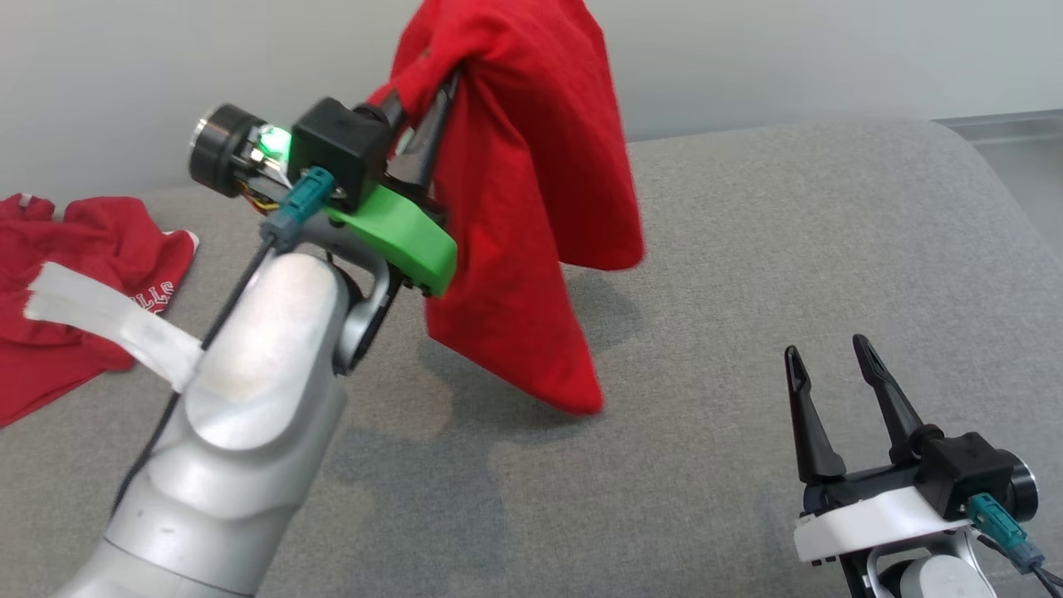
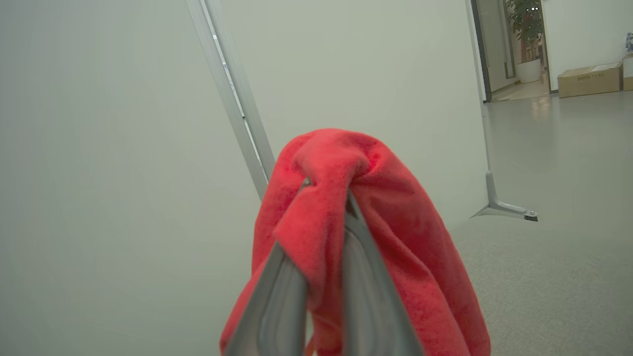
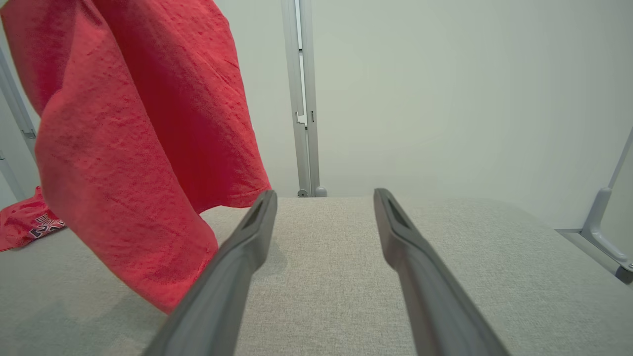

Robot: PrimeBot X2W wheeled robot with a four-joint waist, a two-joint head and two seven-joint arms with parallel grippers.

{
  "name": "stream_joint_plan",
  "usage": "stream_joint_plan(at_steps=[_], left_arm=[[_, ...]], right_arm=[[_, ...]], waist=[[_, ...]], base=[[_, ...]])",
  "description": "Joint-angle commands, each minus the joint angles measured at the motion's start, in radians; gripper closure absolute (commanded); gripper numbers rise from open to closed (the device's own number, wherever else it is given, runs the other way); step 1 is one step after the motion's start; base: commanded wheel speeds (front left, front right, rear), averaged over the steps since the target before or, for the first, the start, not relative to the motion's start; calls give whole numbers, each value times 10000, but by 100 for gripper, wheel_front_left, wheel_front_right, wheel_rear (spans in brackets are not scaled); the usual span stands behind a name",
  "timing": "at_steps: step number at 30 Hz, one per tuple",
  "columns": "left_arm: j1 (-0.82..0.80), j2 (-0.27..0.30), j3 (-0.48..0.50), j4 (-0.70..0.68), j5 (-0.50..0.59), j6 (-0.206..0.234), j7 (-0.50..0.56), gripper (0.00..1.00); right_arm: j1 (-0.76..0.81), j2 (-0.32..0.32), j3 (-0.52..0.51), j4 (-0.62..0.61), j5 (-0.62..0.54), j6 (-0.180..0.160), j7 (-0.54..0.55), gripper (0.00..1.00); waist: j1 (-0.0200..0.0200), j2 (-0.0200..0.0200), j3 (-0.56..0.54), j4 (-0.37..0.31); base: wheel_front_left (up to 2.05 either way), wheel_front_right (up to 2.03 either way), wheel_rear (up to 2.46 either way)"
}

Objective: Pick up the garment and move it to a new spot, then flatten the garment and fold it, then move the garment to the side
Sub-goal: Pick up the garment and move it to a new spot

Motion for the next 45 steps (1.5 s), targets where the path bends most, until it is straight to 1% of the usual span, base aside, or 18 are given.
stream_joint_plan(at_steps=[1,4,8,10,15,20,22,23,24,25,26,30,35,41,42,45], left_arm=[[227,-101,-41,80,-34,98,-68,100],[677,-599,-216,544,-242,250,-304,100],[1192,-901,-315,1634,-480,370,-637,100],[1400,-929,-300,2329,-551,368,-797,100],[1671,-785,71,3956,-831,472,-1222,100],[1853,-621,508,4797,-963,548,-1422,100],[1869,-584,749,4694,-902,639,-1423,100],[1970,-578,842,4635,-853,653,-1423,80],[2083,-584,911,4571,-795,633,-1421,56],[2169,-573,987,4509,-751,587,-1418,41],[2222,-561,1061,4461,-702,561,-1419,0],[2571,-632,1424,4239,-505,456,-1420,0],[2991,-623,1856,3759,-242,424,-1408,0],[3753,-586,2455,2730,71,443,-1407,0],[3753,-586,2455,2730,71,443,-1407,0],[4309,-576,2840,2034,283,489,-1406,0]], right_arm=[[-39,-29,-48,-28,15,-3,-26,0],[-170,-25,-74,4,64,-3,-26,0],[-347,-29,-110,-24,150,-3,-26,0],[-437,-25,-132,-35,192,-3,-26,0],[-487,-25,-170,24,226,-3,-26,0],[-514,-27,-185,62,215,-3,-27,0],[-502,-26,-203,57,213,-3,-26,0],[-496,-26,-202,64,208,-3,-26,0],[-493,-27,-200,74,205,-3,-26,0],[-498,-27,-202,87,202,-3,-26,0],[-509,-27,-212,100,197,-3,-26,0],[-486,-27,-284,138,129,-3,-27,0],[-395,-27,-357,135,74,-3,-26,0],[-320,-27,-418,137,21,-3,-26,0],[-320,-27,-418,137,21,-3,-26,0],[-249,-27,-441,132,2,-3,-27,0]], waist=[[0,25,167,-345],[0,25,467,-596],[0,25,864,-937],[0,25,1029,-1064],[0,25,1139,-1248],[0,25,1107,-1314],[0,25,1095,-1295],[0,25,1088,-1279],[0,25,1079,-1260],[0,25,1069,-1238],[0,25,1054,-1208],[0,25,894,-1003],[0,25,708,-763],[0,25,460,-480],[0,25,460,-480],[0,25,334,-362]], base=[[0,0,0],[0,0,0],[0,0,0],[0,0,0],[0,0,0],[0,0,0],[0,0,0],[0,0,0],[0,0,0],[0,0,0],[0,0,0],[0,0,0],[0,0,0],[0,0,0],[0,0,0],[0,0,0]])
